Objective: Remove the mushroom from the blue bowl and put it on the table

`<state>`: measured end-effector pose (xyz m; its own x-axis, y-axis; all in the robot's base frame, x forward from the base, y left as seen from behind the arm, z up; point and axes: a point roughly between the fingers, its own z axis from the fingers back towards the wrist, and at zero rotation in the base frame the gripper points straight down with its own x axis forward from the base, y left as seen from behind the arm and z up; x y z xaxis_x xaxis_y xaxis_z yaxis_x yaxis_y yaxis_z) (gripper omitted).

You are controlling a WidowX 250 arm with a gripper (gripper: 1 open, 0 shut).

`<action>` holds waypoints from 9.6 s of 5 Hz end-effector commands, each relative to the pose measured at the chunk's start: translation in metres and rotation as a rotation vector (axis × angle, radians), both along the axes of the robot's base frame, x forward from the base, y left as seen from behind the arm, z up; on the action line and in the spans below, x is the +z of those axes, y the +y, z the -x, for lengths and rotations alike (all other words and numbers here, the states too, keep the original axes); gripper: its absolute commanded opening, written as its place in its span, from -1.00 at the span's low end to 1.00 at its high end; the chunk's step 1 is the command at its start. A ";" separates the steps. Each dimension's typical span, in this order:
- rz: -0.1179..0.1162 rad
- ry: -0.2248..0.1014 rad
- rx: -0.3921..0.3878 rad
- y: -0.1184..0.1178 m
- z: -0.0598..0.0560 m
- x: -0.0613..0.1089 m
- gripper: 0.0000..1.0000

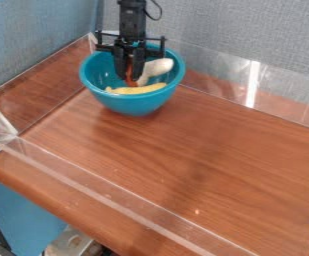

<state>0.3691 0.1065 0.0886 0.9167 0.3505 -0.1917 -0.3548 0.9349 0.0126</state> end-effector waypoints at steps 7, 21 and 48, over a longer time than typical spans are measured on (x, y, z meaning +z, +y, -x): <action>0.085 -0.148 -0.474 -0.192 0.045 0.077 -1.00; 0.029 -0.029 -0.249 -0.186 0.109 -0.017 1.00; 0.014 -0.321 0.031 -0.159 0.073 0.061 1.00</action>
<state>0.2968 -0.0548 0.1406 0.9239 0.3760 0.0706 -0.3681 0.9240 -0.1036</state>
